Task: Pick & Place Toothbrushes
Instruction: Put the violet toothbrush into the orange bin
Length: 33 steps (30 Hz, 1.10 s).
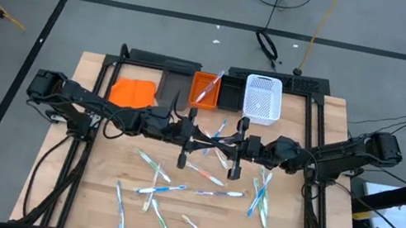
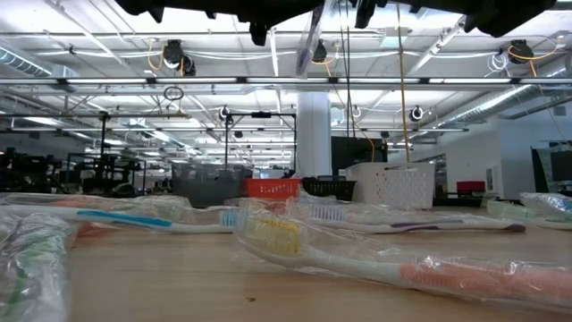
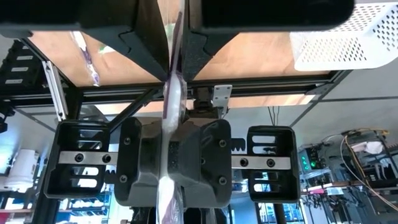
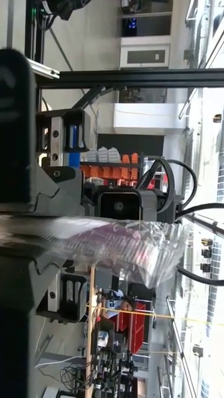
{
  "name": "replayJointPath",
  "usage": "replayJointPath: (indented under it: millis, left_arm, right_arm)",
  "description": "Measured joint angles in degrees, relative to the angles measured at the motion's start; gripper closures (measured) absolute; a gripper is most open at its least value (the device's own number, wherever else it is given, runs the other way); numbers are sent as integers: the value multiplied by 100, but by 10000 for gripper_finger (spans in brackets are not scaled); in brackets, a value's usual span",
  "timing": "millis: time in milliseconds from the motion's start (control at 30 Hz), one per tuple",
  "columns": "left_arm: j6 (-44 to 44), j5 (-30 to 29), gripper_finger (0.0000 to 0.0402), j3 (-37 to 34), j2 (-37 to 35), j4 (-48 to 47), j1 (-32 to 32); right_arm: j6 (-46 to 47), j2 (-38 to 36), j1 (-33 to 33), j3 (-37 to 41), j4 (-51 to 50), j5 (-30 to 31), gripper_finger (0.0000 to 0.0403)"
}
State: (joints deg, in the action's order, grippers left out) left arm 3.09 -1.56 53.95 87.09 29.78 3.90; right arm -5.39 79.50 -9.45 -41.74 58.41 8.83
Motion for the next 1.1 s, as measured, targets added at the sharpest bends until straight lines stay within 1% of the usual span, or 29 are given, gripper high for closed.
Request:
replayJointPath:
  millis: [67,133,333,433,533,633,833,1100]
  left_arm:
    - [99,-3,348,0,0,-19,0]
    - [196,-23,328,0,0,-66,-2]
    - [185,-299,242,0,-4,-149,-2]
    - [129,-324,202,0,-4,-164,-2]
    - [116,-341,168,0,-4,-206,-7]
    - [109,-340,143,0,-4,-309,-7]
    - [-76,-299,118,0,-14,-466,-2]
    - [-1,-305,128,2,-219,-822,68]
  right_arm:
    - [4,0,-2,0,-10,-7,390]
    - [11,2,-4,0,-41,-12,390]
    - [13,4,-4,4,-110,-13,390]
    - [15,4,-7,7,-133,-25,390]
    - [17,4,-7,7,-149,-37,390]
    - [17,4,-7,7,-172,-36,390]
    - [13,4,-5,7,-206,-22,390]
    - [13,4,120,7,-425,2,390]
